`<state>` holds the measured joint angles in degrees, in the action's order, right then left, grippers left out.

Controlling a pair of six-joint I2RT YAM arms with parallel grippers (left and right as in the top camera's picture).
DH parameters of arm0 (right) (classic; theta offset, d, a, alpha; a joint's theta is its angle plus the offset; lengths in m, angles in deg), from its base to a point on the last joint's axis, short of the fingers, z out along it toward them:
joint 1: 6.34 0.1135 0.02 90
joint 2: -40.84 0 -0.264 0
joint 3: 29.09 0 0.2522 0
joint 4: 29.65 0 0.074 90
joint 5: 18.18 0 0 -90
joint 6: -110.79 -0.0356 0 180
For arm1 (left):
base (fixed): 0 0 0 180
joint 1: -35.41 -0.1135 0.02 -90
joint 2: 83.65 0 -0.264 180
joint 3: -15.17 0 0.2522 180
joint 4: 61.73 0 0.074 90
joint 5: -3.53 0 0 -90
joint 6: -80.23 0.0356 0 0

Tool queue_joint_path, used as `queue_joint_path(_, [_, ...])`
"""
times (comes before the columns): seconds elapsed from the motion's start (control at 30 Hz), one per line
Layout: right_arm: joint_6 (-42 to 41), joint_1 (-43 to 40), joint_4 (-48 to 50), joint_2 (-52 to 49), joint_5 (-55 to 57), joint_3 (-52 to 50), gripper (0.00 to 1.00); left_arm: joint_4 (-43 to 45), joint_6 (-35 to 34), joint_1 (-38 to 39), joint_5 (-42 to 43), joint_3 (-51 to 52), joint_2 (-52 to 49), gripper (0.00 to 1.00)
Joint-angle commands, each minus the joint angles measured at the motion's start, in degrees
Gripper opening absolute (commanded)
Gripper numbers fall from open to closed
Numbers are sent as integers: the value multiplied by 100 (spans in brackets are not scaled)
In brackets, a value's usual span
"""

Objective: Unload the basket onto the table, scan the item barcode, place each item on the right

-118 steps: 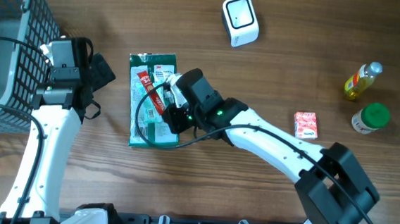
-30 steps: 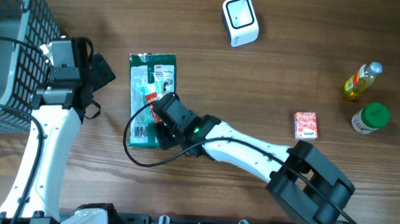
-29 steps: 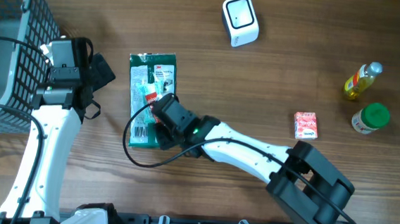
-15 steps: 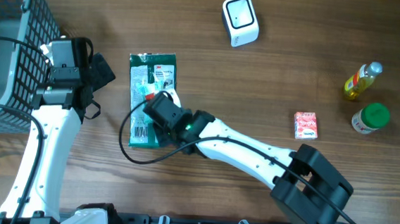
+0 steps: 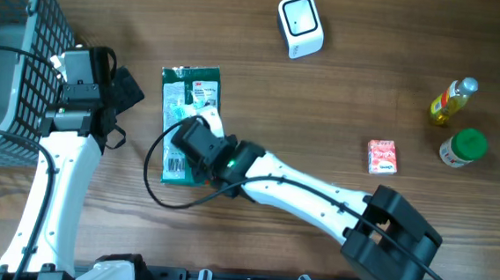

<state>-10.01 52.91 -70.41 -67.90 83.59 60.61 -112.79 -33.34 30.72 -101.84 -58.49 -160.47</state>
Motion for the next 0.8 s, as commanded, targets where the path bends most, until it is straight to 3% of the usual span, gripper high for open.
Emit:
queue_joint_path(0.0, [-85,212,42,-302,459,44,32,2,68,-35,-76,-48,26,100])
queue_joint_path(0.67, [-302,326,184,-774,616,44,20,2,68,-35,-74,-48,26,100])
queue_joint_path(0.73, [-385,328,181,-774,616,44,24,2,68,-35,-74,-48,26,100])
queue_joint_path(0.77, [-385,328,190,-772,614,48,31,2,68,-35,-76,-48,26,100])
